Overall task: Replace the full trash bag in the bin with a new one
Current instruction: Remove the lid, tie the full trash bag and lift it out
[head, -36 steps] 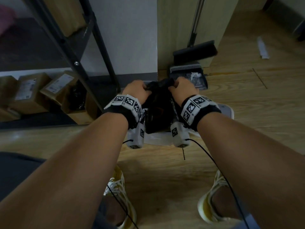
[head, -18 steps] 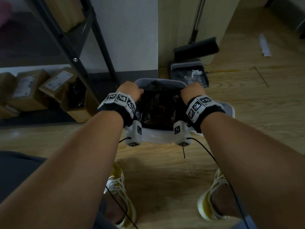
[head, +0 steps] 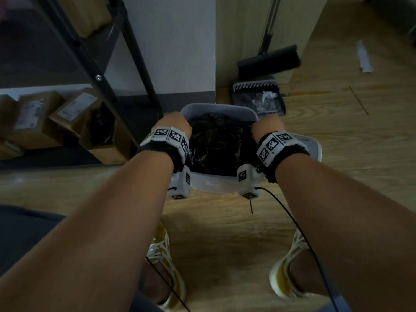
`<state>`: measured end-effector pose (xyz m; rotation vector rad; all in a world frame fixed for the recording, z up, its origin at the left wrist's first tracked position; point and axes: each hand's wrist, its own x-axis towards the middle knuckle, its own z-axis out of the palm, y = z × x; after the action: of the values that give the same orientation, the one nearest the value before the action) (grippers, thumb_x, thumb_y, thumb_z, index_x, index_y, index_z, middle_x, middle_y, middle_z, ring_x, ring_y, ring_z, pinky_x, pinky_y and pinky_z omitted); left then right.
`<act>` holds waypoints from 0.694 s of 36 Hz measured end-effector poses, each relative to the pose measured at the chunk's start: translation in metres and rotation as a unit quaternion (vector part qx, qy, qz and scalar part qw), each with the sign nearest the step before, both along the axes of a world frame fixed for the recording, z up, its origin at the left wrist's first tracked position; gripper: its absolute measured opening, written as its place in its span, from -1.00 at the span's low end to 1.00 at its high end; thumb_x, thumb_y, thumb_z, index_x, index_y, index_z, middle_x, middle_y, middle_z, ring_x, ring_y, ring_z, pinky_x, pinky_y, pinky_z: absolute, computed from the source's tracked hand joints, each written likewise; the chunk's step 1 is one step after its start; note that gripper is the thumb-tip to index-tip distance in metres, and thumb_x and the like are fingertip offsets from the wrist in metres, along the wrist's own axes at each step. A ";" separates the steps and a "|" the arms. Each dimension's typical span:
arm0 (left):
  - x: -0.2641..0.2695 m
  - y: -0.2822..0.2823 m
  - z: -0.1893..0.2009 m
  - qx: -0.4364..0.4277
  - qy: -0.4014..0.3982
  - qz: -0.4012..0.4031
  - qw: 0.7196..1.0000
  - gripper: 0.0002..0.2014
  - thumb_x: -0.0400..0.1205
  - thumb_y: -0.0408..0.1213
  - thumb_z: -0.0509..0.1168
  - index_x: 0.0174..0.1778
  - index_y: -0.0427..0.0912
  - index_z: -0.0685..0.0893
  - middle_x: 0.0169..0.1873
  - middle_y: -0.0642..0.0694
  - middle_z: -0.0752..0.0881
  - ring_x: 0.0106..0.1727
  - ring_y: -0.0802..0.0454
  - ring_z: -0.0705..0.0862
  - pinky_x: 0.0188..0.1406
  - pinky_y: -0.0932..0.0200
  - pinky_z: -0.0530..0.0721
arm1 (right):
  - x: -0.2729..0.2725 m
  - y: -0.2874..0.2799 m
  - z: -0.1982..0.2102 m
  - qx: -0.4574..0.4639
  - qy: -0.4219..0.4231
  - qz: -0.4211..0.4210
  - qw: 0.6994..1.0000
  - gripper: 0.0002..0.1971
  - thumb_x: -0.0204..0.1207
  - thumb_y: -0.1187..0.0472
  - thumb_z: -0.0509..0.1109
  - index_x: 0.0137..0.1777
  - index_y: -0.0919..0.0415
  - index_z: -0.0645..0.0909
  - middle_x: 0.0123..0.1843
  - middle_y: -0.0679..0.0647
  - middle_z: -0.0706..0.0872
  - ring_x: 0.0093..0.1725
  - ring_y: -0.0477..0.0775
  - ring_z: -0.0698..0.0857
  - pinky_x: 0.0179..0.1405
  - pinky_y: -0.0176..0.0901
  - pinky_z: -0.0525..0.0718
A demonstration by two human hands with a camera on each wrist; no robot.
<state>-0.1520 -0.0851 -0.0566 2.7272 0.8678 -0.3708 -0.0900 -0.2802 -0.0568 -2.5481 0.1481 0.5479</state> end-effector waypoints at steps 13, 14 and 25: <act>0.015 -0.025 0.022 -0.524 -0.220 0.232 0.789 -0.79 0.61 -0.16 0.38 -0.27 -0.20 0.63 -0.33 -0.06 0.66 -0.32 0.04 0.67 -0.27 0.21 0.70 | 0.018 -0.006 0.004 -0.033 -0.057 0.058 0.996 -0.67 0.67 0.32 0.14 0.28 0.43 0.65 0.23 0.35 0.71 0.22 0.30 0.68 0.02 -0.03 0.60; 0.016 -0.027 0.023 -0.539 -0.216 0.233 0.780 -0.84 0.61 -0.22 0.38 -0.20 -0.22 0.63 -0.27 -0.08 0.67 -0.28 0.03 0.68 -0.22 0.21 0.72 | 0.018 -0.007 0.002 -0.033 -0.058 0.064 0.996 -0.67 0.66 0.33 0.15 0.28 0.42 0.65 0.23 0.35 0.71 0.21 0.31 0.69 0.06 -0.02 0.62; 0.012 -0.015 0.005 -0.096 -0.085 0.066 0.990 -0.60 0.66 -0.13 0.27 0.27 -0.37 0.65 0.23 -0.30 0.70 0.25 -0.27 0.66 0.15 0.01 0.60 | 0.019 0.004 0.000 -0.008 -0.049 0.106 0.993 -0.70 0.62 0.31 0.26 0.26 0.45 0.64 0.18 0.38 0.72 0.06 0.28 0.70 0.00 -0.02 0.65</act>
<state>-0.1403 -0.1004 -0.0520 2.4688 0.9090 -0.1819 -0.0712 -0.2765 -0.0566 -2.6170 -0.1563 0.5011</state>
